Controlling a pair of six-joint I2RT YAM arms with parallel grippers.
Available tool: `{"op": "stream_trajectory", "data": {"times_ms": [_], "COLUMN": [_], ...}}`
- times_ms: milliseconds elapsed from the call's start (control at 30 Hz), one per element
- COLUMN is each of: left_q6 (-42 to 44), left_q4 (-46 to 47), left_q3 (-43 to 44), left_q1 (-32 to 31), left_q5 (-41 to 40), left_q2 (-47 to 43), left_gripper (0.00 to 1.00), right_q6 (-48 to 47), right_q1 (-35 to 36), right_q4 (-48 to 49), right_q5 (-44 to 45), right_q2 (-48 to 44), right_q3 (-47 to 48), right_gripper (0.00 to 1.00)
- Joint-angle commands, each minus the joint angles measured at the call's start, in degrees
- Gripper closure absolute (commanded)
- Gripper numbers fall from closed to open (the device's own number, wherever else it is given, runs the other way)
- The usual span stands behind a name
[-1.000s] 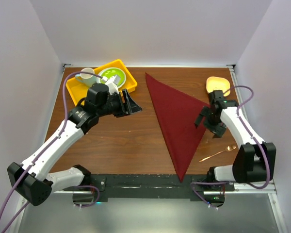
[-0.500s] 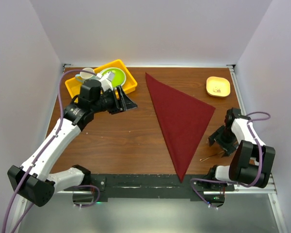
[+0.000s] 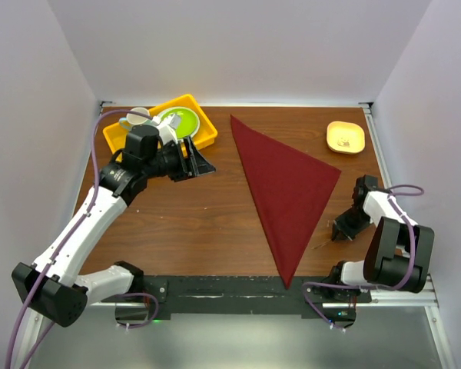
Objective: Fold the napkin, place the utensils inside, and roll it up
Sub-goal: Grab a utensil with the right arm
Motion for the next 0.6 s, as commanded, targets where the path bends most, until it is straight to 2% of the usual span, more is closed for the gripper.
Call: {"op": "stream_trajectory", "data": {"times_ms": [0,133,267,400,500,567], "left_q6": [0.87,0.51,-0.98,-1.60,-1.77,-1.69], "left_q4": [0.00,-0.27,0.35,0.53,-0.53,-1.14], "left_q3": [2.19,2.45,0.79,-1.59,-2.03,-2.03], "left_q1": [0.21,0.21,0.12,0.12,0.12,0.12], "left_q5": [1.96,2.57,3.54,3.81,3.28,2.84], "left_q2": [-1.09,-1.36,-2.50,-4.08,-4.26,-4.17], "left_gripper": [0.36,0.36,0.36,0.36,0.36,0.36], "right_q6": [0.39,-2.41,-6.46,-12.79,-16.83,-18.59], "right_q1": [-0.43,-0.34,2.72,14.58,25.64,29.17], "right_q4": [1.65,0.16,-1.77,-2.21,-4.58,-5.03], "right_q5": [4.90,5.88,7.53,12.36,14.92,14.84], "right_q2": [-1.20,-3.91,-7.35,-5.60,0.28,6.08], "right_q3": [-0.80,4.55,11.76,22.47,33.53,37.16], "right_gripper": [0.88,0.99,1.00,1.00,1.00,1.00]}}
